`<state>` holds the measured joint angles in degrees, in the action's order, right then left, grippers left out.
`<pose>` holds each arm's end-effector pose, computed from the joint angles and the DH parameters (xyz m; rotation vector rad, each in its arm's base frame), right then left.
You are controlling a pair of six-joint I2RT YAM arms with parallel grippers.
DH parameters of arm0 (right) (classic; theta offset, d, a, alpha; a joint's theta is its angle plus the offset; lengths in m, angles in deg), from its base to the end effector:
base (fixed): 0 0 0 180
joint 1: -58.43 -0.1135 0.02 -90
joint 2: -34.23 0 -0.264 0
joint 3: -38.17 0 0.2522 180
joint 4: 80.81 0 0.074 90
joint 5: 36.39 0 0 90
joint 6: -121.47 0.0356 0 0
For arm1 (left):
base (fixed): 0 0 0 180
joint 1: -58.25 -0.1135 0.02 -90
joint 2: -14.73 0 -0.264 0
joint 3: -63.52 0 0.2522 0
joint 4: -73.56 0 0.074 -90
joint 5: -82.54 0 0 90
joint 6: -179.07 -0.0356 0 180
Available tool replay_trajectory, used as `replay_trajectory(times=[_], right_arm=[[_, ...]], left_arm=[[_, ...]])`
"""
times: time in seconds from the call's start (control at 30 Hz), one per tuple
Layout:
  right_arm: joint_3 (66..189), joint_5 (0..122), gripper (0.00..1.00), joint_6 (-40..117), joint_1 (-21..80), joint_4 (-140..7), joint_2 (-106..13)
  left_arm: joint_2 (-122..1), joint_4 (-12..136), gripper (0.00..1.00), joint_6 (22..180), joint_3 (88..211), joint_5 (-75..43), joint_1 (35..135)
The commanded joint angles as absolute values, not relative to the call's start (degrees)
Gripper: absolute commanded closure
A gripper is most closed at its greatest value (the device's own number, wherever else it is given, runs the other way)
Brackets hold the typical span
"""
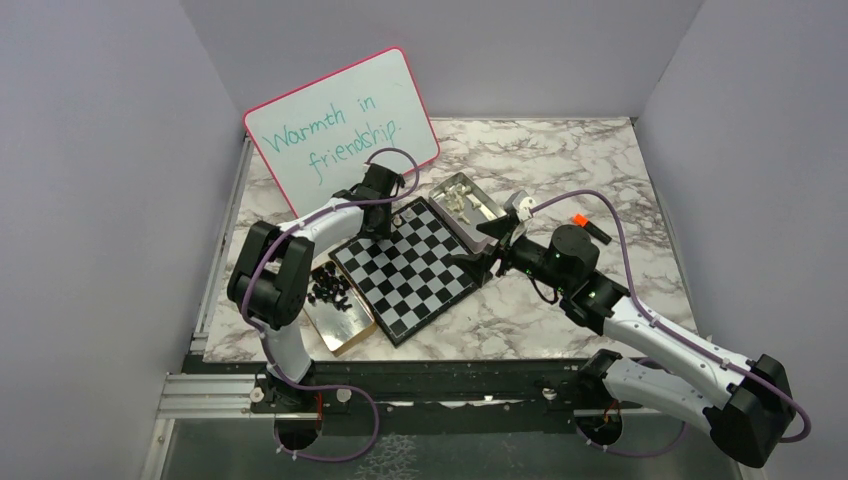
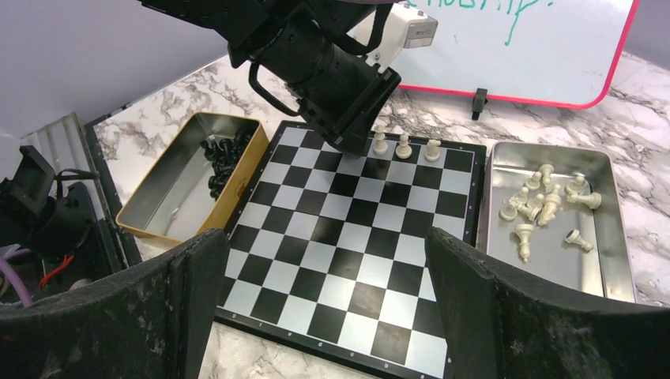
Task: Set up the chess pieces on the board
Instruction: Place the chess piece on the chessboard.
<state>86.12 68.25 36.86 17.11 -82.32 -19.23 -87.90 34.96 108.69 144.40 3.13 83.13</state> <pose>0.1608 0.1534 0.2938 -0.7150 1.5476 0.8254 0.3347 -0.1480 0.1829 0.0555 2.5948 -0.0375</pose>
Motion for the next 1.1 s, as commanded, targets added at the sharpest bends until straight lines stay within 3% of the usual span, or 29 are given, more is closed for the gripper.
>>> replay_trajectory(times=[0.0,0.43,0.67,1.07], right_arm=[[86.7,67.8,0.00,36.0,16.7,-81.9,-18.2],[86.5,67.9,0.00,36.0,16.6,-82.0,-18.2],[86.5,67.4,0.00,36.5,16.7,-81.9,-18.3],[88.9,58.9,0.00,43.4,16.7,-78.5,-19.8]], left_arm=[[-89.0,36.4,0.65,109.2,146.2,1.8,83.6],[-88.8,36.3,0.65,109.0,146.2,2.4,83.6],[-87.5,35.6,0.52,108.5,146.7,2.1,83.6],[-79.1,33.6,0.47,108.3,147.4,0.6,83.6]])
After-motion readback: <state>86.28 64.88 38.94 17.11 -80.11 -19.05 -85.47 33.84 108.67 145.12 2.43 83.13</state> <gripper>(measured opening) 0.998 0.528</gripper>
